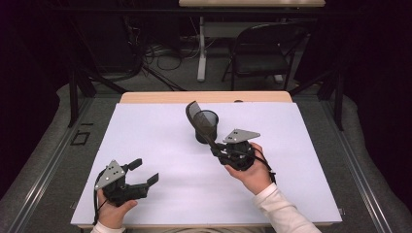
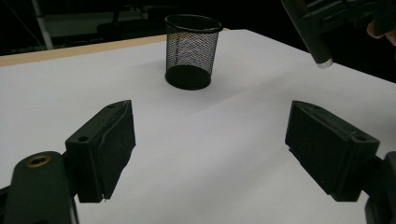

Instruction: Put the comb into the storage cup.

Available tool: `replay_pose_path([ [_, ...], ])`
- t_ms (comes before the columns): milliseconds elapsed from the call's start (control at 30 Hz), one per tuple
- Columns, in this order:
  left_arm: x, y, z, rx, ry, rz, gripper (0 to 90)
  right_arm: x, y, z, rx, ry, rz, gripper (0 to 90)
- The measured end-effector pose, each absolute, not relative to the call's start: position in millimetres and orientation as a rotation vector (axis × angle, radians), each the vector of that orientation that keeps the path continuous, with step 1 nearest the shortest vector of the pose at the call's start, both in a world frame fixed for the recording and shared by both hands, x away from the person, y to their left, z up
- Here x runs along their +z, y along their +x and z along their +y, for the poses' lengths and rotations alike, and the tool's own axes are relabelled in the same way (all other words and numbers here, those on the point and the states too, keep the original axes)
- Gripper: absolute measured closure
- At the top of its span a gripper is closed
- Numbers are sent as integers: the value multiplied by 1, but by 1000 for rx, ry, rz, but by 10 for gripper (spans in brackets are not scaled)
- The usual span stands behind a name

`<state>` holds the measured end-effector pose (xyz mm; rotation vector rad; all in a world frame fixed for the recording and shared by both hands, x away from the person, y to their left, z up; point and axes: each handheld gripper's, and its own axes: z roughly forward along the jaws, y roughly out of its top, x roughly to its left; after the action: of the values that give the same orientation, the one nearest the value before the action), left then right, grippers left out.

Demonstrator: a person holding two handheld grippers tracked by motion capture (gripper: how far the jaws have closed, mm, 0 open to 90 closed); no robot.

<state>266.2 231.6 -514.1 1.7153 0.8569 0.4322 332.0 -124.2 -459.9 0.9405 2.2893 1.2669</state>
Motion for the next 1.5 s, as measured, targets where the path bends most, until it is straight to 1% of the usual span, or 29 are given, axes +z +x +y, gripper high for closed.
replay_pose_path([
  [467,-510,268,232,412,1710,874,172,-462,329,-120,1304,904,2227,728],
  [567,-509,269,232,408,1717,880,203,-462,327,-120,1297,886,2224,728],
  [733,-507,271,234,410,1710,891,213,-464,323,-119,1310,873,2206,728],
  [933,-499,274,235,397,1689,896,262,-468,320,-121,1319,865,2184,728],
  [1067,-493,276,232,360,1697,890,295,-470,319,-120,1317,859,2181,728],
  [1133,-491,278,229,344,1699,892,297,-470,319,-120,1311,853,2179,727],
  [1233,-488,281,227,279,1686,894,310,-471,318,-119,1306,841,2169,728],
  [1333,-482,284,224,272,1690,895,340,-471,316,-119,1306,835,2159,728],
  [1500,-470,292,220,240,1676,898,341,-472,314,-119,1312,821,2142,728],
])
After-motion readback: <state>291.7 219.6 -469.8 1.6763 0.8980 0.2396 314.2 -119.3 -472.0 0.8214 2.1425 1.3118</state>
